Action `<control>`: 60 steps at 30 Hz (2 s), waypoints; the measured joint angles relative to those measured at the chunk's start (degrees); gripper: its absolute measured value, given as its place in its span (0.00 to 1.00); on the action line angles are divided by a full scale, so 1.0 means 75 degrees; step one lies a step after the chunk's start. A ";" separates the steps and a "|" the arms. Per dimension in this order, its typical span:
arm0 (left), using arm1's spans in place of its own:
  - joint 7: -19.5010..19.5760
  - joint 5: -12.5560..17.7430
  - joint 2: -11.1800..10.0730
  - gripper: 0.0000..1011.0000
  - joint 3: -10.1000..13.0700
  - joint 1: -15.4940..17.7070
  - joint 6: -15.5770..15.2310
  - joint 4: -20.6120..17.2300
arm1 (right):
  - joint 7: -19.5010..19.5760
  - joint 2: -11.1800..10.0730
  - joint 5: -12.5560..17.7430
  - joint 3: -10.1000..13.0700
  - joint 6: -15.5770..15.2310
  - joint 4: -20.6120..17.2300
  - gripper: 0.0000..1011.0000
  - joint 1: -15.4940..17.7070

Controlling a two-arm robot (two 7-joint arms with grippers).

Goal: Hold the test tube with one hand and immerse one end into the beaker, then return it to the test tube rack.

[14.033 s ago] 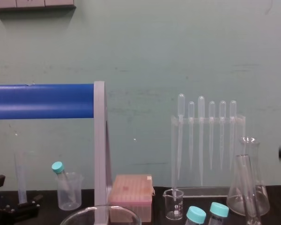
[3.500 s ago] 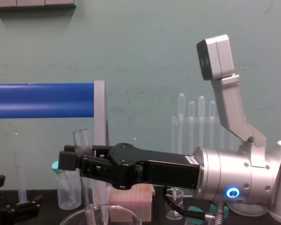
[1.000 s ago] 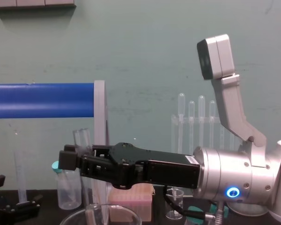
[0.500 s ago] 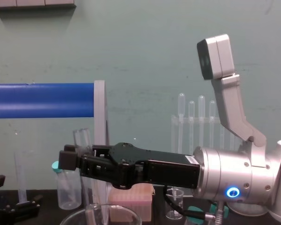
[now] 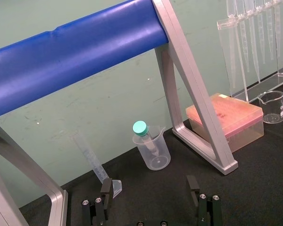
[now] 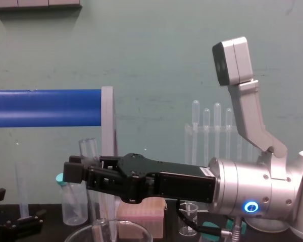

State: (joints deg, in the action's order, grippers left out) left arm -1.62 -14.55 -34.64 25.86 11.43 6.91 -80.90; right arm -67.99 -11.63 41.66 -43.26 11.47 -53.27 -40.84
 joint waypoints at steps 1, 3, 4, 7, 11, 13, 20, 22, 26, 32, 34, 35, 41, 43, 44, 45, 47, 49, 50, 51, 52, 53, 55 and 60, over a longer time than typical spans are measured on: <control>0.0000 0.0000 0.0000 0.99 0.0000 0.0000 0.0000 0.0000 | 0.0000 0.0000 0.0000 0.0000 0.0000 0.0000 0.22 0.0000; 0.0000 0.0000 -0.0001 0.99 0.0000 0.0000 0.0000 0.0000 | 0.0000 0.0000 0.0000 0.0000 0.0000 0.0000 0.22 0.0000; 0.0000 0.0000 0.0000 0.99 0.0000 0.0000 0.0000 0.0000 | 0.0000 0.0000 0.0000 0.0000 0.0000 0.0000 0.22 0.0000; 0.0000 0.0000 0.0000 0.99 0.0000 0.0000 0.0000 0.0000 | 0.0000 0.0000 0.0000 0.0000 0.0000 0.0000 0.22 0.0000; 0.0000 0.0000 0.0000 0.99 0.0000 0.0000 0.0000 0.0000 | 0.0000 0.0000 0.0000 0.0000 0.0000 0.0000 0.22 0.0001; 0.0000 0.0000 0.0000 0.99 0.0000 0.0000 0.0000 0.0000 | 0.0000 0.0000 0.0000 0.0000 0.0000 0.0000 0.22 0.0000; 0.0000 0.0000 0.0000 0.99 0.0000 0.0000 0.0000 0.0000 | 0.0000 0.0000 0.0000 0.0000 0.0000 0.0000 0.22 0.0001; 0.0000 0.0000 0.0000 0.99 0.0000 0.0000 0.0000 0.0000 | 0.0000 0.0000 0.0000 0.0000 0.0000 0.0000 0.22 0.0000; 0.0000 0.0000 0.0000 0.99 0.0000 0.0000 0.0000 0.0000 | 0.0000 0.0000 0.0000 0.0000 0.0000 0.0000 0.22 0.0000; 0.0000 0.0000 0.0000 0.99 0.0000 0.0000 0.0000 0.0000 | 0.0000 0.0000 0.0000 0.0000 0.0000 -0.0001 0.22 0.0000; 0.0000 0.0000 0.0000 0.99 0.0000 0.0000 0.0000 0.0000 | 0.0000 0.0000 0.0000 0.0000 0.0000 -0.0001 0.22 0.0000; 0.0000 0.0000 -0.0001 0.99 0.0000 0.0000 0.0000 0.0000 | -0.0001 0.0000 0.0000 0.0000 0.0000 -0.0001 0.22 0.0000; 0.0000 0.0000 0.0000 0.99 0.0000 0.0000 0.0000 0.0000 | 0.0000 0.0000 0.0000 0.0000 0.0000 0.0000 0.22 0.0001; 0.0000 0.0000 0.0000 0.99 0.0000 0.0000 0.0000 0.0000 | 0.0000 0.0000 0.0000 0.0000 0.0000 0.0000 0.22 0.0000; 0.0000 0.0000 0.0000 0.99 0.0000 0.0000 0.0000 0.0000 | 0.0000 0.0000 0.0000 0.0000 0.0000 0.0000 0.22 0.0000; 0.0000 0.0000 0.0000 0.99 0.0000 0.0000 0.0000 0.0000 | 0.0000 0.0000 0.0000 0.0000 0.0000 0.0000 0.22 0.0000; 0.0000 0.0000 0.0000 0.99 0.0000 0.0000 0.0000 0.0000 | 0.0000 0.0000 0.0000 0.0000 0.0000 0.0000 0.22 0.0000; 0.0000 0.0000 0.0000 0.99 0.0000 0.0000 0.0000 0.0000 | 0.0000 0.0000 0.0000 0.0000 0.0000 -0.0001 0.22 0.0000; 0.0000 -0.0001 0.0000 0.99 0.0000 0.0000 0.0000 0.0000 | 0.0000 0.0000 0.0000 0.0000 0.0000 0.0000 0.22 0.0000; 0.0000 0.0000 0.0000 0.99 0.0000 0.0000 0.0000 0.0000 | 0.0000 0.0000 0.0000 0.0000 0.0000 0.0000 0.22 0.0000; 0.0000 0.0000 0.0000 0.99 0.0000 0.0000 0.0000 0.0000 | 0.0000 0.0000 0.0000 0.0000 0.0000 0.0000 0.22 0.0001; 0.0000 0.0000 -0.0001 0.99 0.0000 0.0000 0.0000 0.0000 | 0.0000 0.0000 0.0000 0.0000 0.0000 0.0000 0.22 0.0001; 0.0000 0.0000 0.0000 0.99 0.0000 0.0000 0.0000 0.0000 | 0.0000 0.0000 0.0000 0.0000 0.0000 0.0000 0.22 0.0001; 0.0000 0.0000 0.0000 0.99 0.0000 0.0000 0.0000 0.0000 | 0.0000 0.0000 0.0000 0.0000 0.0000 0.0000 0.22 0.0000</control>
State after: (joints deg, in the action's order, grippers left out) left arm -1.62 -14.55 -34.65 25.86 11.43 6.91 -80.90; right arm -67.99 -11.62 41.66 -43.26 11.48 -53.28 -40.84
